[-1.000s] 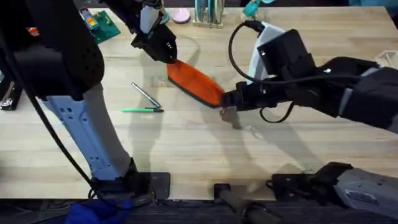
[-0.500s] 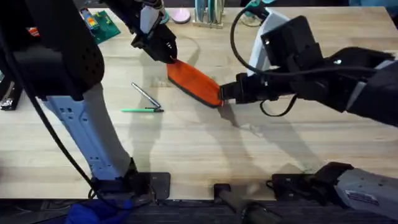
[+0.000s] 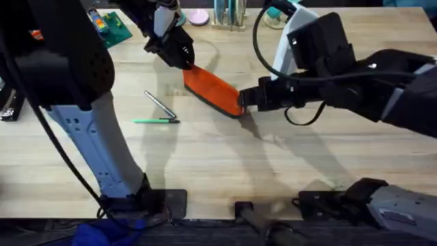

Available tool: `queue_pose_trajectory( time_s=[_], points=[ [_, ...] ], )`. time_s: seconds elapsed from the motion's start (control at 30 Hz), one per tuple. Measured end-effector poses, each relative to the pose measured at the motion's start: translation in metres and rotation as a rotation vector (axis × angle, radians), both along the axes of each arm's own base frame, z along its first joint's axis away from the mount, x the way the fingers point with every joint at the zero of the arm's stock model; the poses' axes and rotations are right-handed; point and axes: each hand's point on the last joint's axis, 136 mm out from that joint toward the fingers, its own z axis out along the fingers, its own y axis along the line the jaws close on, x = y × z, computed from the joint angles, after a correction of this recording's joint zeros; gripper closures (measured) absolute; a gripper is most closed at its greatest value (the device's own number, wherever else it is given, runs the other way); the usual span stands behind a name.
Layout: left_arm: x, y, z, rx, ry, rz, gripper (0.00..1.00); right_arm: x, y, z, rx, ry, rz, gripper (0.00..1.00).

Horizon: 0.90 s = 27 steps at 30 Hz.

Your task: Unzip the bag, pick up the pens from the table one at a time and place them inside, then zip the bag closed.

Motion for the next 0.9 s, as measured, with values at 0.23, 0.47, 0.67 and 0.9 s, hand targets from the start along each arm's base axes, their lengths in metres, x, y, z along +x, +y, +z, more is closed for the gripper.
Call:
queue_pose_trajectory(
  time_s=[0.23,0.47,0.67,0.9],
  points=[
    [0.000,0.000,0.000,0.000,0.000,0.000,0.959,0.005,0.003,0.007,0.017,-0.026,0.001,0.971],
    [0.000,0.000,0.000,0.000,0.000,0.000,0.959,0.012,0.008,0.012,0.040,-0.056,0.004,0.972],
    [0.000,0.000,0.000,0.000,0.000,0.000,0.959,0.017,0.015,0.011,0.061,-0.065,0.015,0.972],
    [0.000,0.000,0.000,0.000,-0.001,0.000,0.959,0.026,0.022,0.020,0.087,-0.097,0.020,0.972]
  ],
)
